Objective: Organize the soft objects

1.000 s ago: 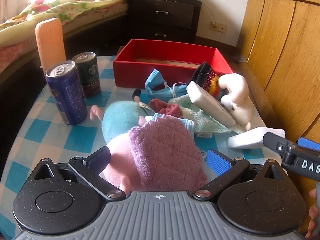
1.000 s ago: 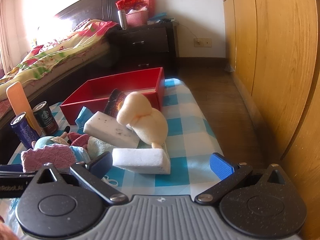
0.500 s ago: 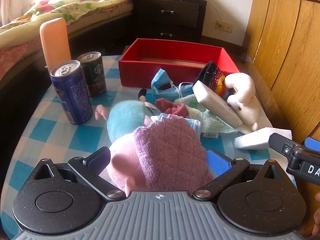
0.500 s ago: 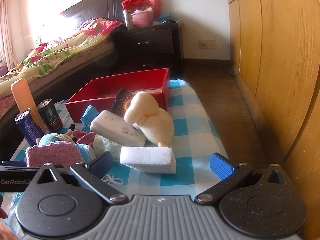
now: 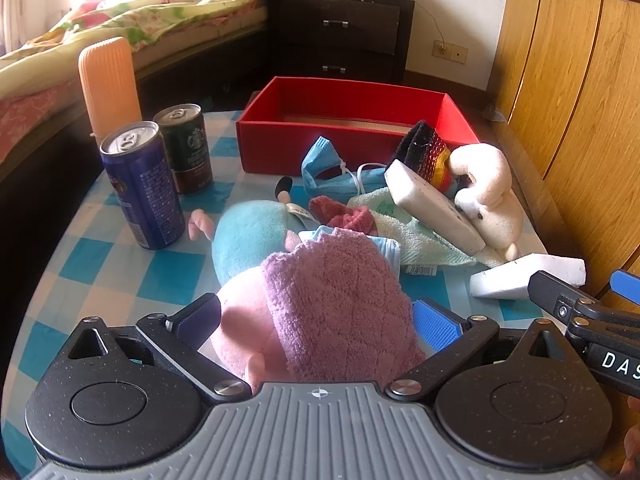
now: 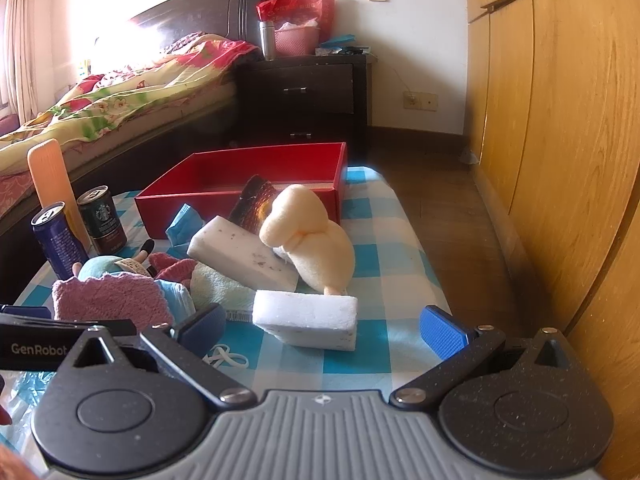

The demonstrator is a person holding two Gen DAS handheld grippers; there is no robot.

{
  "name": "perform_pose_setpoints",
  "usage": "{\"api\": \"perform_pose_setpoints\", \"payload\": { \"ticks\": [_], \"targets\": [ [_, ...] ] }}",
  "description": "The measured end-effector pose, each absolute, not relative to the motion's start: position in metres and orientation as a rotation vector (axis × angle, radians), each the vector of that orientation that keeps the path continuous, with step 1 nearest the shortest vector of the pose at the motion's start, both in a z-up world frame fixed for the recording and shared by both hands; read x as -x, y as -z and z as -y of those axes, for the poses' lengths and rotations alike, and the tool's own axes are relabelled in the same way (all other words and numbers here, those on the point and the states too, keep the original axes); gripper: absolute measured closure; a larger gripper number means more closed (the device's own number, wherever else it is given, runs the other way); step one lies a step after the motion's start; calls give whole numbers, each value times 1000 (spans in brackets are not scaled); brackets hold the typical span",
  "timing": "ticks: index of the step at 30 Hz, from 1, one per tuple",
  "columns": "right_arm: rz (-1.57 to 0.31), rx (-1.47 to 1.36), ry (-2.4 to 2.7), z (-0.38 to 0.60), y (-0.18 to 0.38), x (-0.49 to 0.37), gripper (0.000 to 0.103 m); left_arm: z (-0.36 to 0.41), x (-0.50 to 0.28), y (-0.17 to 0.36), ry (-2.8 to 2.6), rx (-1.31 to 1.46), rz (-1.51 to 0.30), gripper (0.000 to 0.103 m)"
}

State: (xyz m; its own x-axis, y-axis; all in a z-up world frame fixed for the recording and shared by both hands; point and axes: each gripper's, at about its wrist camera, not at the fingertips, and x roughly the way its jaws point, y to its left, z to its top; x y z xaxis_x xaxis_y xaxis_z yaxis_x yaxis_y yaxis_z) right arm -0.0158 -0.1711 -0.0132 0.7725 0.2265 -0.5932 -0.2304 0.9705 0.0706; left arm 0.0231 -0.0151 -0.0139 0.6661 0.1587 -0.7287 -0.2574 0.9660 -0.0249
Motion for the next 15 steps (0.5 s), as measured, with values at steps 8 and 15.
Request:
{"api": "perform_pose_setpoints", "payload": {
  "ticks": [8, 15],
  "targets": [
    [-638, 12, -246, 171, 13, 16, 18, 16, -23, 14, -232, 126, -808, 5],
    [-636, 21, -244, 170, 13, 16, 18, 16, -23, 15, -232, 129, -809, 5]
  ]
}}
